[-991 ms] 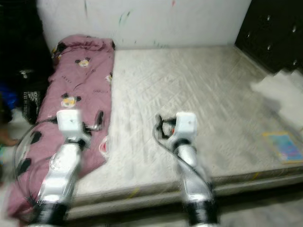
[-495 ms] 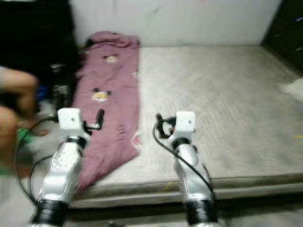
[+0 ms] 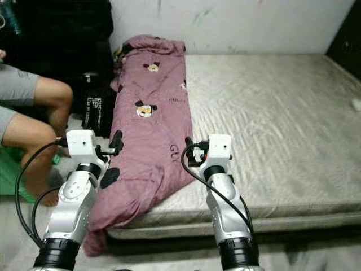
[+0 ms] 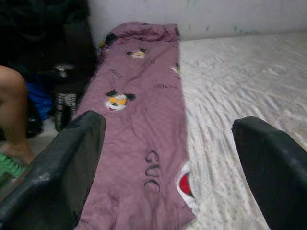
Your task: Clean up the room
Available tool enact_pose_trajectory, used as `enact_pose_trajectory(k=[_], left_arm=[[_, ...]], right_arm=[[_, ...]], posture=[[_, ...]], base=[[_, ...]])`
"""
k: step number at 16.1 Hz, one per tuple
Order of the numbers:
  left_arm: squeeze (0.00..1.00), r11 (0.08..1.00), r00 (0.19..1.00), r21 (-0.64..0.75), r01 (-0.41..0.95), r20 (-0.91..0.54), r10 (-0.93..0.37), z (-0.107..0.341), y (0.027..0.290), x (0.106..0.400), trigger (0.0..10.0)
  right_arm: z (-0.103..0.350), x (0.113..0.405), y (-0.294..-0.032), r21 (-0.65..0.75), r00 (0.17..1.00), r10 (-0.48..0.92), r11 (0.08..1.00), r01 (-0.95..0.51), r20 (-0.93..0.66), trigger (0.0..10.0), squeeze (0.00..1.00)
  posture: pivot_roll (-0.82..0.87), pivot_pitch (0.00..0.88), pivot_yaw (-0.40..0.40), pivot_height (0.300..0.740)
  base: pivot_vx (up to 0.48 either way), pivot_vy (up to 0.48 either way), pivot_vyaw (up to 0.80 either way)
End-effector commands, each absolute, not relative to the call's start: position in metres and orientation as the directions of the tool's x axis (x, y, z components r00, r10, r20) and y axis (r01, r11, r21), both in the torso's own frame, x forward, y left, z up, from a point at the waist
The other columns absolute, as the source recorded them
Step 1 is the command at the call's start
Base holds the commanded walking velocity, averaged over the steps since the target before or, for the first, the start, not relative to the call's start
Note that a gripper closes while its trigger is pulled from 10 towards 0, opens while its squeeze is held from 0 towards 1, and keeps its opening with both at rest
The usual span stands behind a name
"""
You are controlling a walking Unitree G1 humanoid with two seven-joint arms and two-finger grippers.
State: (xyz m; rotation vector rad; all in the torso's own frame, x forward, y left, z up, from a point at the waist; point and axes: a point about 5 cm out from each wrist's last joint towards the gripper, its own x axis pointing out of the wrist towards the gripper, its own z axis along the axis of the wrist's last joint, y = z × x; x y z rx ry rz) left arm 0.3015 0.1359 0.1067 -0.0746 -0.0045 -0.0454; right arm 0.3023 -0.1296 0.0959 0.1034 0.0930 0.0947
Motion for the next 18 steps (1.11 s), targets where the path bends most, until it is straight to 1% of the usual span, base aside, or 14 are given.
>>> enact_pose_trajectory(k=[1, 3, 4, 6, 8, 10, 12, 15, 18], left_arm=[[0.00, 0.996, 0.998, -0.061, 0.058, 0.014, -0.058, 0.109, 0.132, 0.302, 10.0], [0.00, 0.998, 0.998, -0.019, 0.055, 0.045, -0.054, 0.117, 0.133, 0.303, 10.0], [0.00, 0.999, 0.996, 0.003, 0.046, 0.072, -0.046, 0.122, 0.136, 0.303, 10.0], [0.00, 0.999, 0.997, 0.019, 0.041, 0.061, -0.042, 0.125, 0.144, 0.299, 10.0], [0.00, 0.994, 0.997, 0.097, 0.040, 0.061, -0.046, 0.125, 0.151, 0.289, 10.0], [0.00, 0.997, 0.998, 0.075, 0.028, 0.053, -0.032, 0.123, 0.158, 0.285, 10.0], [0.00, 0.998, 0.999, 0.064, 0.000, 0.033, -0.003, 0.120, 0.165, 0.282, 10.0], [0.00, 0.998, 0.998, 0.053, 0.041, 0.039, -0.043, 0.121, 0.156, 0.285, 10.0], [0.00, 0.998, 0.998, 0.034, 0.055, 0.036, -0.057, 0.121, 0.155, 0.284, 10.0]], right_arm=[[0.095, 0.303, -0.135, 0.105, 0.992, 0.078, 0.992, -0.068, -0.096, 10.0, 0.00], [0.095, 0.303, -0.135, 0.106, 0.992, 0.077, 0.992, -0.066, -0.097, 10.0, 0.00], [0.095, 0.303, -0.135, 0.106, 0.992, 0.076, 0.992, -0.066, -0.097, 10.0, 0.00], [0.096, 0.303, -0.135, 0.107, 0.993, 0.076, 0.992, -0.065, -0.094, 10.0, 0.00], [0.096, 0.303, -0.136, 0.109, 0.993, 0.069, 0.992, -0.059, -0.092, 10.0, 0.00], [0.096, 0.303, -0.136, 0.108, 0.994, 0.066, 0.993, -0.056, -0.092, 10.0, 0.00], [0.096, 0.303, -0.136, 0.109, 0.994, 0.061, 0.993, -0.051, -0.091, 10.0, 0.00], [0.096, 0.303, -0.136, 0.111, 0.994, 0.063, 0.992, -0.053, -0.090, 10.0, 0.00], [0.095, 0.302, -0.136, 0.110, 0.994, 0.062, 0.993, -0.052, -0.092, 10.0, 0.00]], posture=[[-0.02, 0.001, -0.014, 0.740], [-0.02, 0.001, -0.014, 0.740], [-0.01, 0.003, -0.012, 0.740], [-0.01, 0.004, -0.009, 0.740], [-0.01, 0.004, -0.009, 0.740], [0.00, 0.006, -0.005, 0.740], [0.00, 0.002, -0.005, 0.740], [0.00, 0.001, -0.005, 0.740], [0.00, 0.000, -0.004, 0.740]], base=[[0.000, 0.480, 0.00], [0.000, 0.437, 0.00], [0.000, 0.000, 0.00], [0.000, 0.000, 0.00], [0.000, 0.000, 0.00], [0.000, 0.000, 0.00], [0.000, 0.000, -0.80], [0.000, 0.000, -0.67], [0.172, 0.000, 0.00]])
